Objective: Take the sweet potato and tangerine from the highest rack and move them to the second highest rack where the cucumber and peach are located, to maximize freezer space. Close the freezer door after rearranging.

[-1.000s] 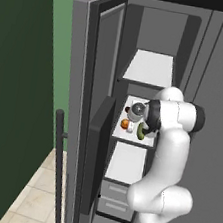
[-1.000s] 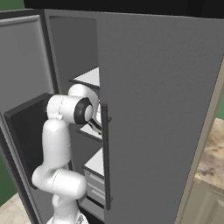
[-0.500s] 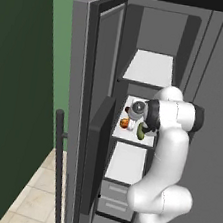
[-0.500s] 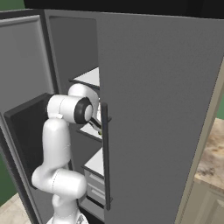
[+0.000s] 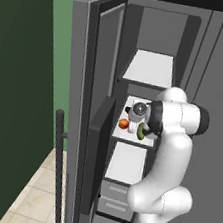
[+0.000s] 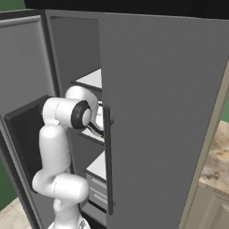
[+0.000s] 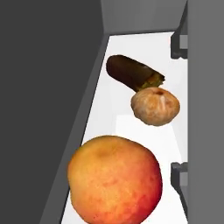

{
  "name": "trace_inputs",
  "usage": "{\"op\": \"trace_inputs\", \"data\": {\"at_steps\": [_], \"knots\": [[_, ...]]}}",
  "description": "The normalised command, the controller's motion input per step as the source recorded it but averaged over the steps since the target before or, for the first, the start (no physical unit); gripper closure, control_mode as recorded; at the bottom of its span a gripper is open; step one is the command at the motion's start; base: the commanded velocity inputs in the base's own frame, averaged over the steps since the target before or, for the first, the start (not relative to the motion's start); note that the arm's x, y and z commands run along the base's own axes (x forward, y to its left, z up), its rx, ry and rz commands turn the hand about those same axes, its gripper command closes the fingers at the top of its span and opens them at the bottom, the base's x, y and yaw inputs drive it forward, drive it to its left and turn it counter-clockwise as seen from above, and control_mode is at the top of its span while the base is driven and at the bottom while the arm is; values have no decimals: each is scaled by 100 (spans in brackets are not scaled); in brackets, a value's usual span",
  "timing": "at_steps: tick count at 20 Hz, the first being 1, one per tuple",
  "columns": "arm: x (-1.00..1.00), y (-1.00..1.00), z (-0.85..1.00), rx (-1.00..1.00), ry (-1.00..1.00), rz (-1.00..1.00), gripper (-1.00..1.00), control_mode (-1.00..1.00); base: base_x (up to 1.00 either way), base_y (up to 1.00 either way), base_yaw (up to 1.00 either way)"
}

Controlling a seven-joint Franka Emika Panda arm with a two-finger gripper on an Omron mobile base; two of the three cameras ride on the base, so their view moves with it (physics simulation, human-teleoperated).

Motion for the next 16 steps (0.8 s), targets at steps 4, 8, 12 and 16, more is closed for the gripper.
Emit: {"op": "trace_inputs", "data": {"at_steps": [4, 8, 12, 16], "knots": [[-49, 8, -9, 0, -2, 0, -100, -100, 0, 0, 0], [-77, 0, 15, 4, -2, 0, -100, -100, 0, 0, 0], [-93, 0, 47, 10, -1, 0, -100, -100, 0, 0, 0], [-98, 0, 63, 11, 0, 0, -100, -100, 0, 0, 0]]}}
